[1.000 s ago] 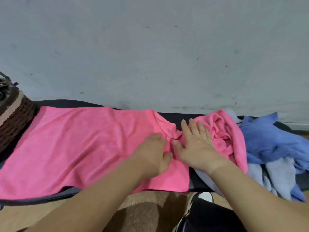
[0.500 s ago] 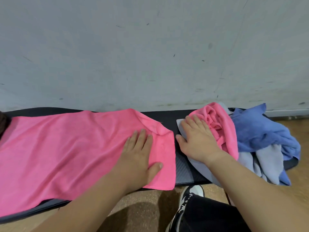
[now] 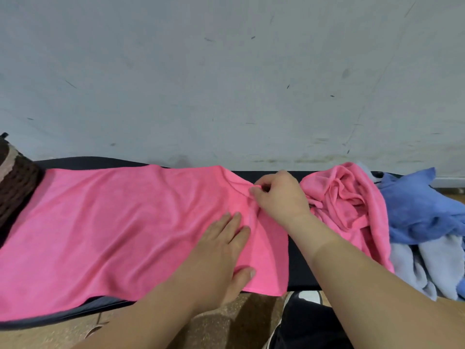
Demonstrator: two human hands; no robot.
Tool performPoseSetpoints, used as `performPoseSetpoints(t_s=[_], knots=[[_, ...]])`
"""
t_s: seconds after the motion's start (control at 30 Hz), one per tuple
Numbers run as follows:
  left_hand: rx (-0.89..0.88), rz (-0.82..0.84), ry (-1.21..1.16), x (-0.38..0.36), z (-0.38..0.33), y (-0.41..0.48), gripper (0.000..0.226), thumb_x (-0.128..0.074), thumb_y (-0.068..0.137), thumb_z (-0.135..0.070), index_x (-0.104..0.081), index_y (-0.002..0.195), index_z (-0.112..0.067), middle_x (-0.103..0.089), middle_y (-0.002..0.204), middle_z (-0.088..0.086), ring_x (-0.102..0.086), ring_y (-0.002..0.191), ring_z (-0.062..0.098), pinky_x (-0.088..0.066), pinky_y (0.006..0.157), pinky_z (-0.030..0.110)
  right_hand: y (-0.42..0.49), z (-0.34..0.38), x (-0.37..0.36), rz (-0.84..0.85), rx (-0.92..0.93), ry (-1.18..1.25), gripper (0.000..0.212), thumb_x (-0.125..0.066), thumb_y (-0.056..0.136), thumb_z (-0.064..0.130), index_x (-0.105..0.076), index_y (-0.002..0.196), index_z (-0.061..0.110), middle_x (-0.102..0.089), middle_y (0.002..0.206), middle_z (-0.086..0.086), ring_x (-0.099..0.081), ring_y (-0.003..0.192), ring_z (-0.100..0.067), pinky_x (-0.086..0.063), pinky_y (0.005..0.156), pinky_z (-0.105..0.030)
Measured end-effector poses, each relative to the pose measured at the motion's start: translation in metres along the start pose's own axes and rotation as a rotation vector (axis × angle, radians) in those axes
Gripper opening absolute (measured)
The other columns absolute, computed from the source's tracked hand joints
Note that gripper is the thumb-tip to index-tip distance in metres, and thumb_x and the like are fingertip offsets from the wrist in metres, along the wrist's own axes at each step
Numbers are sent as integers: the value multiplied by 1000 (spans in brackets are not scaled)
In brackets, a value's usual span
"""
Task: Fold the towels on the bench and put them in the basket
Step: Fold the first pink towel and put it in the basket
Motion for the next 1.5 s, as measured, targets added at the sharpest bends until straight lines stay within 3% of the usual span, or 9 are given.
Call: performPoseSetpoints(t_s=[0.17, 0.33, 0.5, 0.63, 0.87, 1.03, 1.27, 1.37, 1.5], knots=[[4, 53, -80, -6, -10, -10, 100, -47, 96, -64, 15, 164, -25, 32, 167, 1, 36, 152, 21, 19, 125, 40, 18, -14, 50, -273, -117, 103, 25, -67, 89, 35, -79, 109, 26, -70, 110, -10, -68, 98, -28, -56, 86, -38], [-103, -17, 52, -18, -21, -5, 123, -65, 81, -65, 23, 160, -33, 36, 166, 4, 37, 151, 33, 15, 124, 53, 17, -27, 40, -207, -174, -5, 64, -58, 97, 15, -37, 157, 20, -44, 146, -15, -57, 119, -36, -48, 91, -44], [-137, 0, 232, -36, -33, 3, 118, -69, 81, -57, 6, 165, -23, 16, 172, 14, 18, 156, 44, 5, 124, 65, 7, -7, 35, -90, 39, 24, 35, -53, 93, 1, -74, 121, 6, -73, 123, -12, -66, 115, -29, -49, 96, -32], [-68, -48, 125, -40, -43, 5, 96, -54, 82, -61, -23, 164, -22, -12, 172, 16, -8, 157, 47, -13, 122, 67, -9, -15, 20, 127, 92, 19, 36, -53, 97, 3, -72, 126, 10, -74, 122, -4, -68, 110, -20, -44, 92, -19], [-152, -125, 156, -25, -95, 15, 77, -64, 82, -39, -47, 152, -15, -26, 169, 14, -27, 154, 38, -28, 122, 59, -1, -43, 45, -105, 45, 126, 31, -61, 93, 3, -73, 121, 6, -72, 111, -10, -66, 100, -23, -49, 95, -28], [-212, -263, -43, -1, -90, 12, 21, -58, 80, -22, -72, 96, -19, -61, 107, -3, -55, 97, 20, -51, 81, 36, 11, -59, 37, -86, -79, -55, 8, -62, 92, 16, -63, 89, 9, -59, 100, -19, -54, 90, -33, -36, 74, -30], [243, -102, -775, 18, -30, -7, 8, -61, 87, -21, -64, 79, -22, -62, 61, -6, -56, 51, 9, -41, 48, 26, 16, -58, 28, -36, -311, -135, 30, -60, 93, 33, -69, 113, 13, -49, 130, -16, -54, 120, -39, -47, 103, -39], [359, -101, -933, 19, -12, -21, 29, -60, 85, -3, -54, 65, -23, -49, 48, -12, -44, 42, 1, -33, 44, 14, 15, -49, 29, -93, -305, 49, 20, -59, 83, 25, -63, 65, 19, -59, 75, -4, -56, 73, -30, -49, 69, -33], [454, -1, -1072, 14, -6, -26, 34, -57, 86, 3, -46, 63, -19, -41, 48, -14, -41, 42, 3, -33, 41, 12, 15, -44, 41, -211, -328, 459, 34, -63, 90, 16, -44, 62, 20, -43, 53, 2, -41, 44, -20, -33, 45, -21]])
Point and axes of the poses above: each hand's wrist, its own y-axis towards the middle knuckle, its own x-axis out of the back of the hand, z = x × y, the point moved 9 cm from there along y, towards the middle knuckle
